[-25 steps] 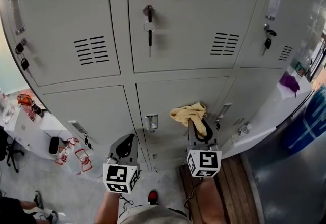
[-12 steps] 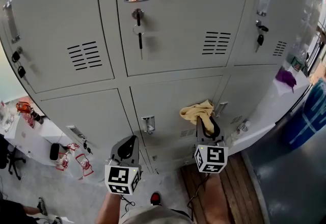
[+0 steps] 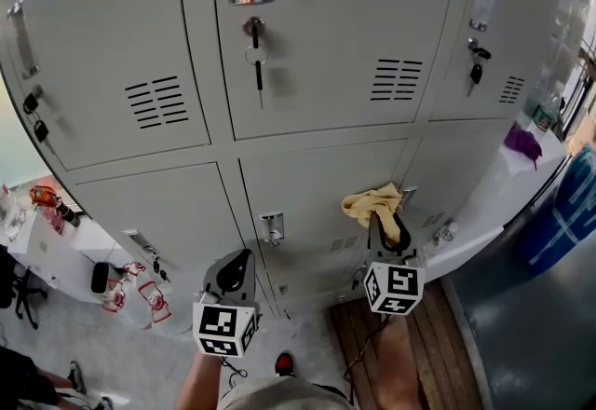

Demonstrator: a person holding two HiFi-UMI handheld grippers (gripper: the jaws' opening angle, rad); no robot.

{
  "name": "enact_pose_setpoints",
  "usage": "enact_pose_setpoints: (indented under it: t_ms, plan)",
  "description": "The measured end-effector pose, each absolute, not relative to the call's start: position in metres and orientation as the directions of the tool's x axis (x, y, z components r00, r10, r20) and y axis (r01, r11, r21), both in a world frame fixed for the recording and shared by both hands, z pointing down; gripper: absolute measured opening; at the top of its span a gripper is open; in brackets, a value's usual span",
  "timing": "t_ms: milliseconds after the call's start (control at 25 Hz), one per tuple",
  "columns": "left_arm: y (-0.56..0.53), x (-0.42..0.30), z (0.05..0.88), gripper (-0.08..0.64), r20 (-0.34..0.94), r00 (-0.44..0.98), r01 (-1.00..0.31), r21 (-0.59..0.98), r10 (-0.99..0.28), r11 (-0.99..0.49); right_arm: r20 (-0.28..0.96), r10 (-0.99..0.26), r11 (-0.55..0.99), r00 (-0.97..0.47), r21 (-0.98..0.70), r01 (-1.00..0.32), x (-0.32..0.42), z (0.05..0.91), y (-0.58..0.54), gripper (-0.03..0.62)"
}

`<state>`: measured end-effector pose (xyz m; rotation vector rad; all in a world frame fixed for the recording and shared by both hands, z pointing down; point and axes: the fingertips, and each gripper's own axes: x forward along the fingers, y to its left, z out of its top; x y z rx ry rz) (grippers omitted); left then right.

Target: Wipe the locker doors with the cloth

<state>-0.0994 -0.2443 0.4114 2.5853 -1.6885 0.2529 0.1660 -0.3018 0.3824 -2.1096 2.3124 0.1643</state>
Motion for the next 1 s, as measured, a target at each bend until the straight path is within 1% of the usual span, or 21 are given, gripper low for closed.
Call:
enact_pose_setpoints:
  t_ms: [480, 1000]
  plan:
    - [-0.239, -0.101, 0.408, 0.023, 0.153, 0.376, -0.92, -0.058, -0.914, -0.388, -0.123, -0.976, 0.173, -0.181, 0.075, -0.982, 0.142, 0.375, -0.261, 0.127]
    - [-0.216, -0.114, 0.419, 0.023, 0.171, 0.316, -0.944, -0.046, -0.933, -0.328, -0.085, -0.908, 0.404, -0.41, 0.071, -0.912, 0.056, 0.4, -0.243, 0.129]
